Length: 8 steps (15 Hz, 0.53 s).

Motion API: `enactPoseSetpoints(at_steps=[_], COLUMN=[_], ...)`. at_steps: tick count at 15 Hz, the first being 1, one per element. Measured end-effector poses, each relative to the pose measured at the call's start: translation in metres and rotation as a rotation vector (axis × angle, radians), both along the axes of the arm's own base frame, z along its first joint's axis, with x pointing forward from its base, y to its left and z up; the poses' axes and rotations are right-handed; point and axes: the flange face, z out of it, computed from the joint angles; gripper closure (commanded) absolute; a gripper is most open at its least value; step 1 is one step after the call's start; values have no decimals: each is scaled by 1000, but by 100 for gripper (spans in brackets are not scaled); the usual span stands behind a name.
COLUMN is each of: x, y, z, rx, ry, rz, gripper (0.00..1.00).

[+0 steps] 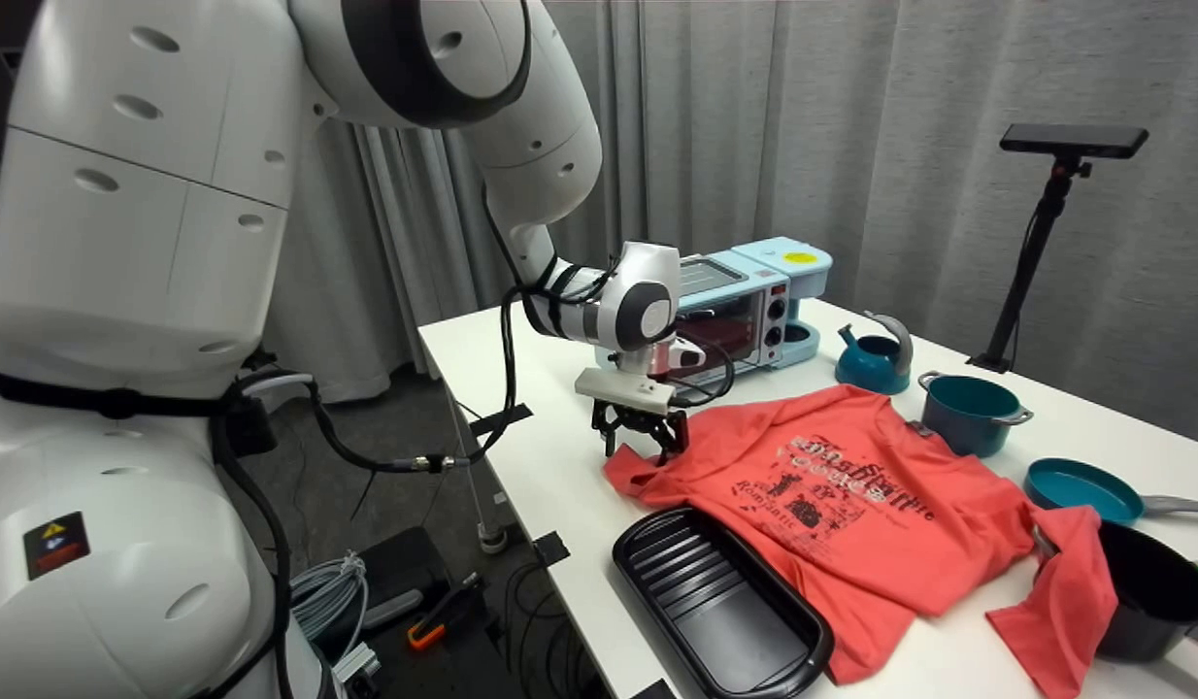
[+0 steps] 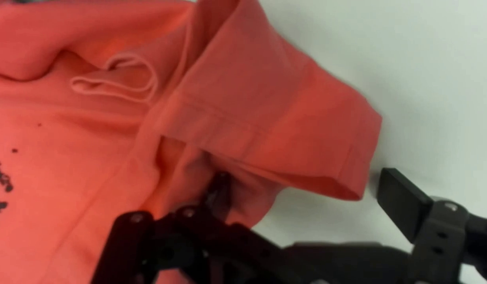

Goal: Fold the orange shirt

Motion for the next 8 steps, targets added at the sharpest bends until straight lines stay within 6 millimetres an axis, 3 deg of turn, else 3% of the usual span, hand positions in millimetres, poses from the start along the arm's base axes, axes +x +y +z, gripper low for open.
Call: enactPoseSetpoints(at_steps=[8], x=[7], y=[-2], z=[12], rx=[-9], ry=[6], rz=[-6], gripper=[95])
